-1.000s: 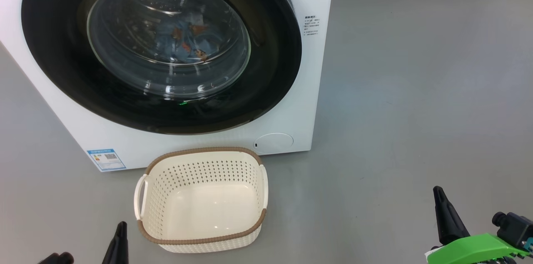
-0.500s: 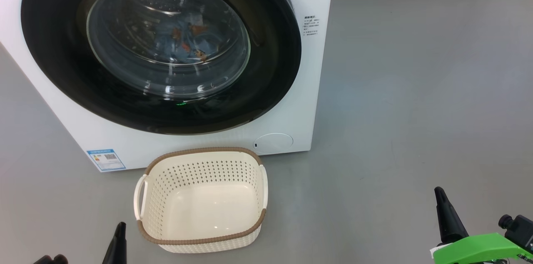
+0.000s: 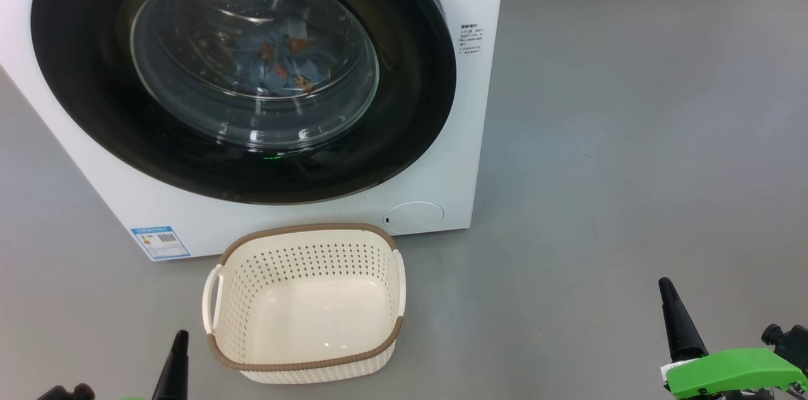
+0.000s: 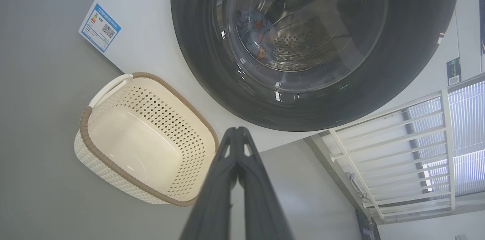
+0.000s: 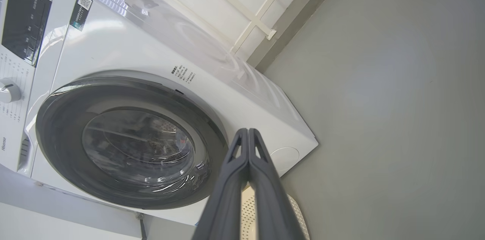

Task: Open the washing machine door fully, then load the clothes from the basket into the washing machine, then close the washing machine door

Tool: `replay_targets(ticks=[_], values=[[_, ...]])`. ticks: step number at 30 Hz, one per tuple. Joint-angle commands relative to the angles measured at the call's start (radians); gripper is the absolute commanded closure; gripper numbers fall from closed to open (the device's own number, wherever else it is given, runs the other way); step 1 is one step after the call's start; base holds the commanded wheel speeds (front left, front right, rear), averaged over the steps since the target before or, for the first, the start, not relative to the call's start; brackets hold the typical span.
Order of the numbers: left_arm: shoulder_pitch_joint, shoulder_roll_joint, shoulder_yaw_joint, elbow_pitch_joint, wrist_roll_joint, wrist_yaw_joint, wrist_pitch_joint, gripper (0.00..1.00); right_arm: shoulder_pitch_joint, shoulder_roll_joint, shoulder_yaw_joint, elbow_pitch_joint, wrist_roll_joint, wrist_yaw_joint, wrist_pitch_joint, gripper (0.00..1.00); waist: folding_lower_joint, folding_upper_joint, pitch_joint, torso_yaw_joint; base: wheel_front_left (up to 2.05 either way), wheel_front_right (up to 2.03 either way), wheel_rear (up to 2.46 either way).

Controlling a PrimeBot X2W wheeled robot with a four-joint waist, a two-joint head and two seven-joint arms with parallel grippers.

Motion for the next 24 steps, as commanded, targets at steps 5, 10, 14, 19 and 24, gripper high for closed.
replay_targets(ticks=[5, 10, 14, 19, 24], values=[[-0.059, 0.006, 0.032, -0.017, -0.065, -0.002, 0.020, 1.00, -0.042, -0.012, 0.017, -0.022, 0.083, -0.004, 0.019, 1.00, 0.0000, -0.0001, 0.000, 0.000, 0.00, 0.00, 0.00], [-0.065, 0.004, 0.039, -0.016, -0.116, -0.002, 0.035, 1.00, -0.045, -0.012, 0.018, -0.021, 0.146, -0.004, 0.034, 1.00, 0.0000, -0.0001, 0.000, -0.001, 0.00, 0.00, 0.00], [-0.069, 0.003, 0.043, -0.016, -0.146, -0.002, 0.044, 1.00, -0.046, -0.012, 0.018, -0.021, 0.184, -0.004, 0.042, 1.00, 0.0000, -0.0001, 0.000, -0.001, 0.00, 0.00, 0.00], [-0.076, 0.002, 0.051, -0.015, -0.196, -0.002, 0.058, 1.00, -0.049, -0.013, 0.019, -0.020, 0.247, -0.004, 0.057, 1.00, 0.0000, -0.0001, 0.000, -0.002, 0.00, 0.00, 0.00], [-0.082, 0.000, 0.058, -0.014, -0.247, -0.002, 0.073, 1.00, -0.051, -0.014, 0.020, -0.019, 0.310, -0.004, 0.072, 1.00, 0.0000, -0.0001, 0.000, -0.002, 0.00, 0.00, 0.00]])
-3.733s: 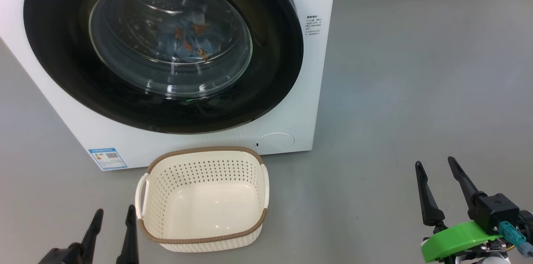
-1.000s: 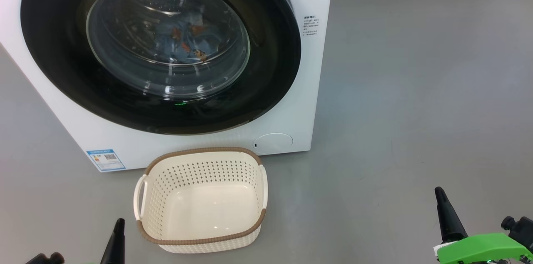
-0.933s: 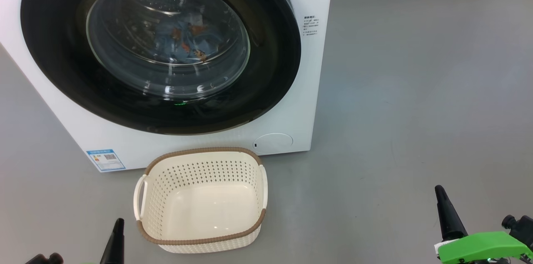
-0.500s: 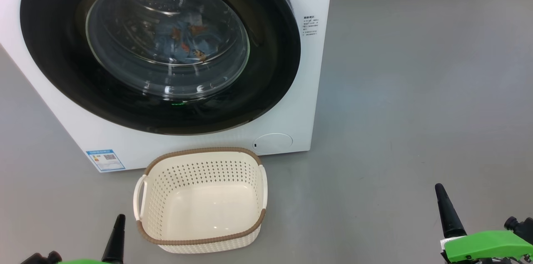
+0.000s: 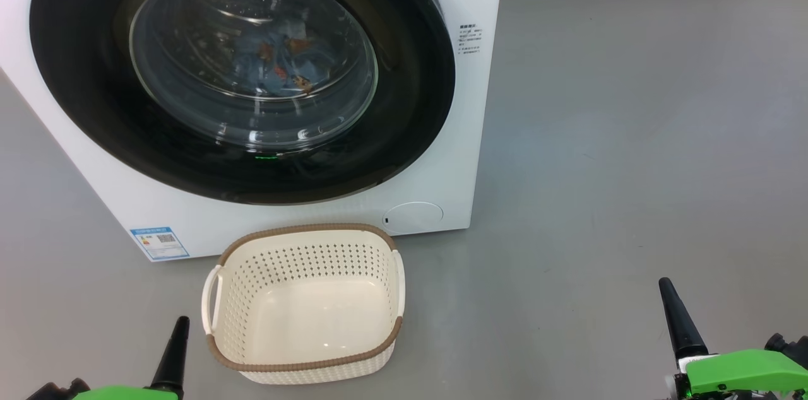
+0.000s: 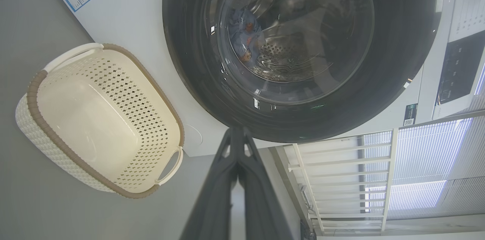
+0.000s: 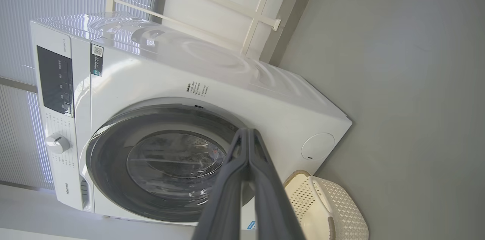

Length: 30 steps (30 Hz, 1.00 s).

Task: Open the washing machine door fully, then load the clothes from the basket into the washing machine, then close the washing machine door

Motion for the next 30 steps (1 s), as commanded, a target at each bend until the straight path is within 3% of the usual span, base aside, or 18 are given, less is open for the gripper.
replay_targets(ticks=[1, 26, 30], values=[[-0.045, 0.014, 0.031, -0.019, -0.029, -0.002, 0.008, 1.00, -0.048, -0.013, 0.021, -0.024, 0.037, -0.001, 0.009, 1.00, -0.0001, -0.0001, 0.000, 0.000, 0.00, 0.00, 0.00], [-0.078, 0.004, 0.069, -0.014, -0.291, -0.003, 0.086, 1.00, -0.061, -0.016, 0.026, -0.019, 0.365, -0.002, 0.085, 1.00, -0.0001, -0.0001, 0.000, -0.002, 0.00, 0.00, 0.00], [-0.079, 0.003, 0.070, -0.014, -0.296, -0.003, 0.087, 1.00, -0.061, -0.016, 0.026, -0.019, 0.371, -0.002, 0.087, 1.00, -0.0001, -0.0001, 0.000, -0.002, 0.00, 0.00, 0.00]])
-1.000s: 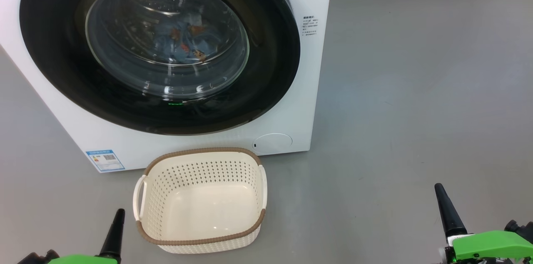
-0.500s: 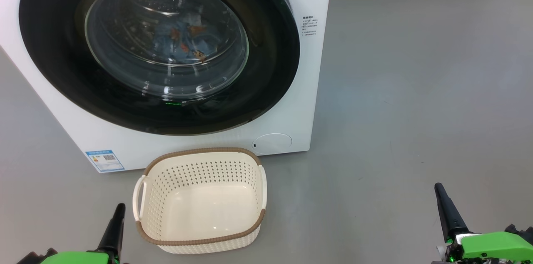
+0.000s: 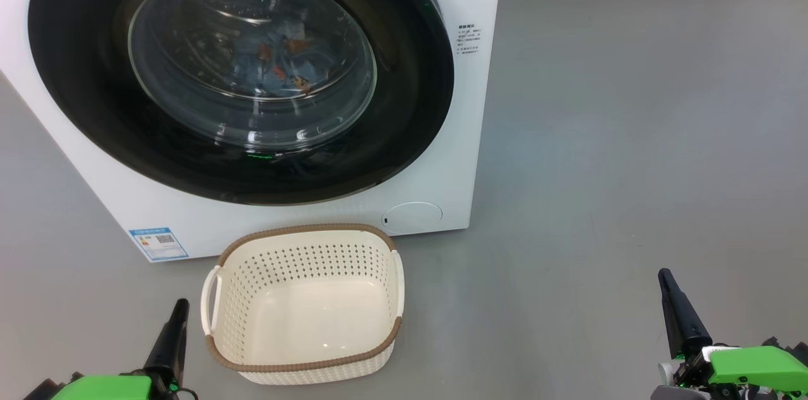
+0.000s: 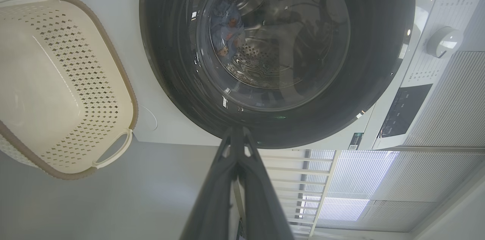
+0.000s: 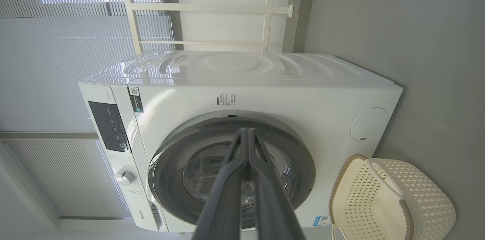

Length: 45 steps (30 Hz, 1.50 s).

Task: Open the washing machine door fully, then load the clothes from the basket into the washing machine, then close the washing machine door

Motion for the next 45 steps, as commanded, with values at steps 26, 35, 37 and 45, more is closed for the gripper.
replay_targets(ticks=[26, 35, 37, 45], values=[[-0.041, 0.010, 0.037, -0.019, -0.006, -0.003, 0.007, 1.00, -0.041, -0.013, 0.026, -0.024, 0.011, -0.001, 0.008, 1.00, 0.0000, 0.0000, 0.000, 0.000, 0.00, 0.00, 0.00], [-0.041, 0.009, 0.038, -0.019, -0.005, -0.003, 0.008, 1.00, -0.041, -0.013, 0.026, -0.024, 0.011, -0.001, 0.008, 1.00, 0.0000, 0.0000, 0.000, 0.000, 0.00, 0.00, 0.00], [-0.041, 0.009, 0.038, -0.019, -0.005, -0.003, 0.008, 1.00, -0.041, -0.013, 0.026, -0.024, 0.011, -0.001, 0.008, 1.00, 0.0000, 0.0000, 0.000, 0.000, 0.00, 0.00, 0.00], [-0.041, 0.009, 0.039, -0.019, -0.004, -0.003, 0.009, 1.00, -0.041, -0.013, 0.026, -0.024, 0.011, -0.001, 0.008, 1.00, 0.0000, 0.0000, 0.000, 0.000, 0.00, 0.00, 0.00]])
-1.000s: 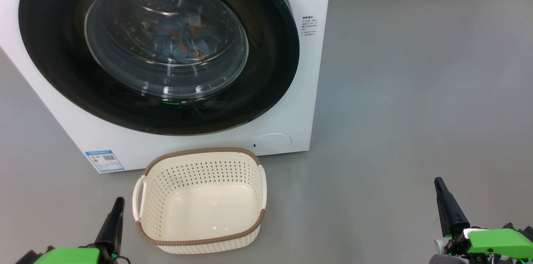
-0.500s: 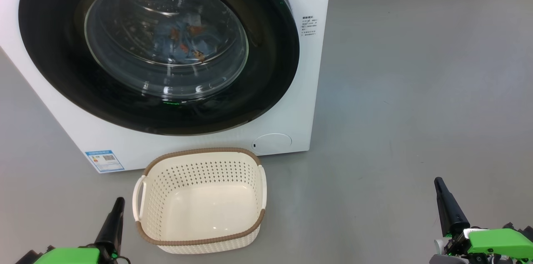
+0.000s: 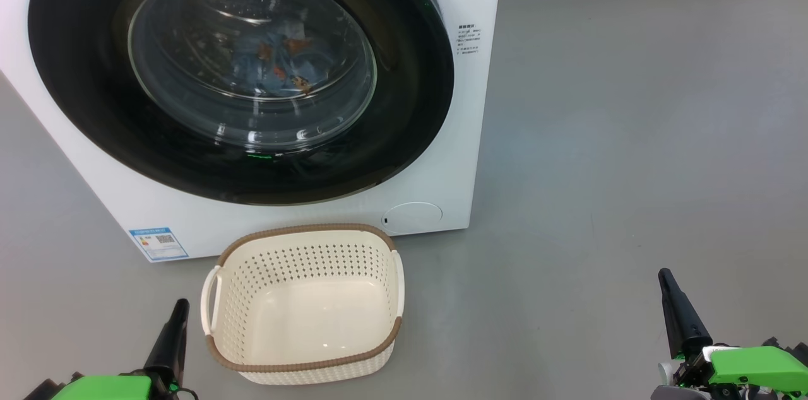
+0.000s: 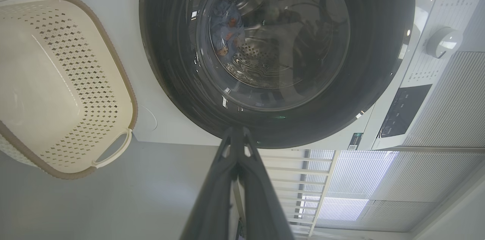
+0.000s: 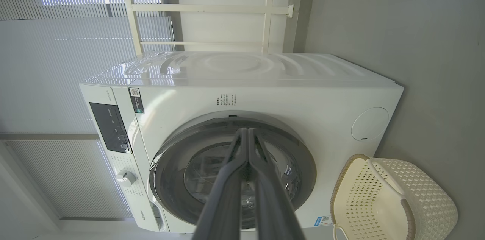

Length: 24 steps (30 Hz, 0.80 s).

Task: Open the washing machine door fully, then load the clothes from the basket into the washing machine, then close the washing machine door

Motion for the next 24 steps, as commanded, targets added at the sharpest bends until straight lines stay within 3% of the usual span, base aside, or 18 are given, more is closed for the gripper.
replay_targets(ticks=[1, 24], values=[[-0.041, 0.011, 0.035, -0.019, -0.004, -0.003, 0.004, 1.00, -0.041, -0.013, 0.026, -0.024, 0.004, -0.001, 0.008, 1.00, 0.0000, 0.0000, 0.000, 0.000, 0.00, 0.00, 0.00], [-0.041, 0.010, 0.036, -0.019, -0.003, -0.003, 0.005, 1.00, -0.041, -0.013, 0.026, -0.024, 0.004, -0.001, 0.008, 1.00, 0.0000, 0.0000, 0.000, 0.000, 0.00, 0.00, 0.00]])
